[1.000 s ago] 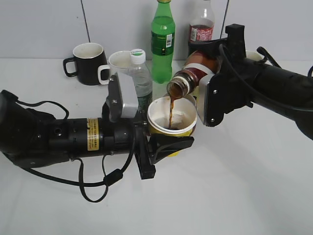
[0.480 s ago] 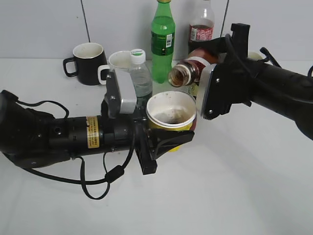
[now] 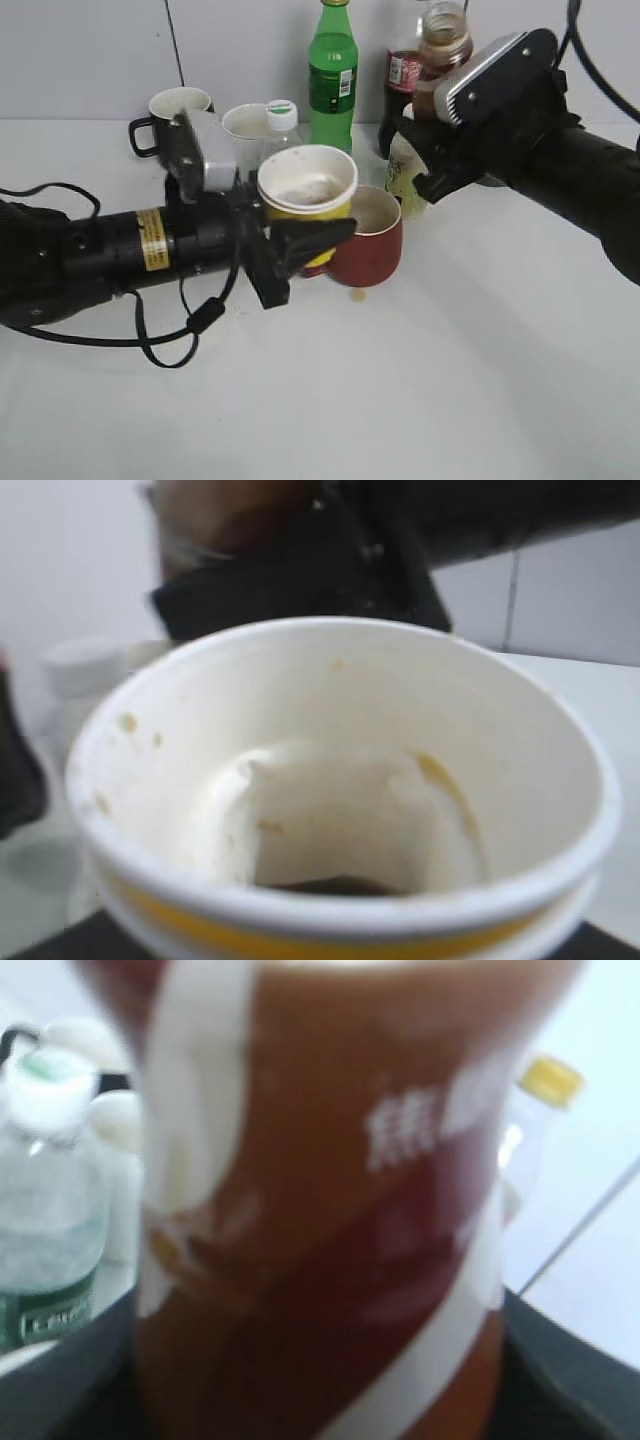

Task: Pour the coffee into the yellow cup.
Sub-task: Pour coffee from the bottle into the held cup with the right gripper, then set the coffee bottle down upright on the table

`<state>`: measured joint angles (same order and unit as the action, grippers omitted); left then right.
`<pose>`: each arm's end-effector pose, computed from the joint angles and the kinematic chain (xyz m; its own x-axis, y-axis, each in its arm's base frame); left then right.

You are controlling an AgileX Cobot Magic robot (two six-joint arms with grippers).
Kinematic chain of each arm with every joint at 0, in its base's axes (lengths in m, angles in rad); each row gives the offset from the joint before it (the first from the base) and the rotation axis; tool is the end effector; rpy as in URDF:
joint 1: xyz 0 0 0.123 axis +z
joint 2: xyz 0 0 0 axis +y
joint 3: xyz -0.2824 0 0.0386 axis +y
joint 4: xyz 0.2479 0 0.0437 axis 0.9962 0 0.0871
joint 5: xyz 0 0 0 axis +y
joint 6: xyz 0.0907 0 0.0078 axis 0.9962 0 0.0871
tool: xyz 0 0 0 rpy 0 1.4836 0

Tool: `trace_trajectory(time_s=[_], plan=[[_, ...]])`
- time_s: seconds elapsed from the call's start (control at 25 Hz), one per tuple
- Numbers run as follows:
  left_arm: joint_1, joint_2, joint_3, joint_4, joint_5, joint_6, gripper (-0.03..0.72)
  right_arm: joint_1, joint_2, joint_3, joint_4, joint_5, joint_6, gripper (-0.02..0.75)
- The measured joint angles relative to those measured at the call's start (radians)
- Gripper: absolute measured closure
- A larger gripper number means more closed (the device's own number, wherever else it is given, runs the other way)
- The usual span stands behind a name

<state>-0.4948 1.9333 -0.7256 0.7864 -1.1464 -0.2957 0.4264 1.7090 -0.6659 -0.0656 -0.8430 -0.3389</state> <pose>0.2663 -0.2104 0.1488 -0.0153 0.0912 -0.9957 0.9323 0.3613 0.0187 0.2986 0.1406 0.1947 0.0747 -0.3756 -0.9238 -0.4630 0.8074 -0.3657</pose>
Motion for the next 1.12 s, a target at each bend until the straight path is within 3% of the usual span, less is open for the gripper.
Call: trace_trajectory(time_s=[0.2,0.28,0.48,0.8,0.96,1.12], plan=[[0.102,-0.044,0.034,-0.004,0.011,0.0,0.312,-0.024,0.0,0.033,0.142,-0.018,0.207,0.237],[0.156,-0.046,0.056,-0.01,0.019,0.0,0.312,-0.062,0.0,0.067,0.154,-0.033,0.268,0.237],[0.22,-0.046,0.074,-0.08,0.093,0.0,0.312,-0.148,0.027,0.135,0.177,-0.103,0.313,0.237],[0.229,0.028,0.078,-0.273,0.098,0.009,0.312,-0.157,0.26,0.14,0.16,-0.321,0.316,0.237],[0.229,0.125,0.078,-0.323,-0.001,0.137,0.313,-0.157,0.346,0.139,0.15,-0.322,0.316,0.237],[0.229,0.203,0.058,-0.369,-0.044,0.169,0.313,-0.157,0.376,0.135,0.125,-0.325,0.316,0.237]])
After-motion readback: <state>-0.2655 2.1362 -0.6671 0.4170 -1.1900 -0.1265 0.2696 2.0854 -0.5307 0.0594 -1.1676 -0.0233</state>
